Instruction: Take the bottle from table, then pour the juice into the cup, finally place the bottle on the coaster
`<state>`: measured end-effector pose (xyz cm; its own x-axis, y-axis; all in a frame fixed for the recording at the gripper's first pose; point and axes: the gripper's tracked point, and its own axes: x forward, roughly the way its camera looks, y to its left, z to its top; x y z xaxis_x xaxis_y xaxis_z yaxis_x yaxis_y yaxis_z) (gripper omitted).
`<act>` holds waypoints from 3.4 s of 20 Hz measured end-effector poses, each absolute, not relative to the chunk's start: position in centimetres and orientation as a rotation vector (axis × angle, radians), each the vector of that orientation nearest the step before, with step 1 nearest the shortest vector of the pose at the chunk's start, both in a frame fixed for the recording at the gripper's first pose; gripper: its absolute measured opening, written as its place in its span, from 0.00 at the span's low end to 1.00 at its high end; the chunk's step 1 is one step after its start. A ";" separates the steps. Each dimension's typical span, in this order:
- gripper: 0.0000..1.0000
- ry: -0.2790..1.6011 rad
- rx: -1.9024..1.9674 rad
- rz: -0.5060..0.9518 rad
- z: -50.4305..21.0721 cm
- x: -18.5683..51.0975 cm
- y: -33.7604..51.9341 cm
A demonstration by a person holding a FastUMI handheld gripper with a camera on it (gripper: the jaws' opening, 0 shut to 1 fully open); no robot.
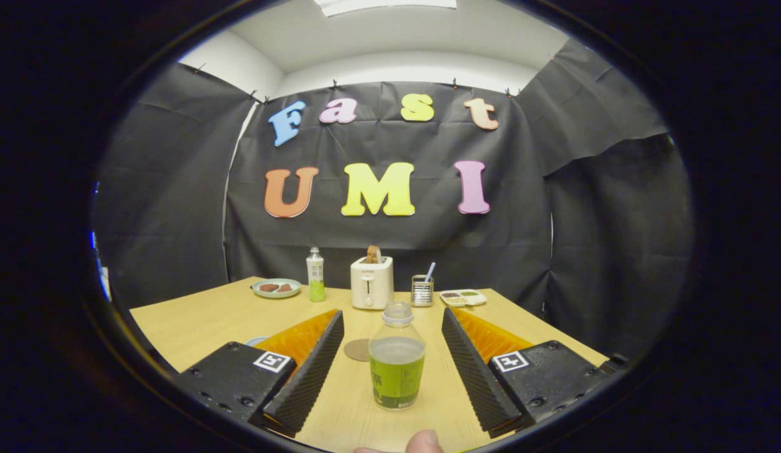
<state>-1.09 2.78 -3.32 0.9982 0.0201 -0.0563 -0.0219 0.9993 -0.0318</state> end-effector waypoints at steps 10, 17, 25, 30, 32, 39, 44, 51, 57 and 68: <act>1.00 0.164 -0.053 0.009 -8.6 1.1 2.1; 1.00 0.224 -0.054 0.014 -10.8 2.6 2.1; 0.95 0.306 -0.035 0.026 -13.0 3.9 1.9; 0.83 0.318 -0.041 0.038 -13.1 4.0 2.0; 0.81 0.318 -0.057 0.060 -12.9 3.9 2.4; 0.77 0.244 -0.237 0.076 -9.8 4.1 2.1; 0.77 0.149 -0.490 -0.018 -6.5 5.5 0.8; 0.77 0.086 -0.838 -0.081 -6.0 7.1 1.5; 0.77 0.026 -1.076 -0.115 -4.3 7.2 3.0; 0.77 -0.062 -1.474 -0.135 -2.8 7.6 5.4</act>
<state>7.60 5.39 -2.85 0.9909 -0.0528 0.1238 0.1282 0.0910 -0.9876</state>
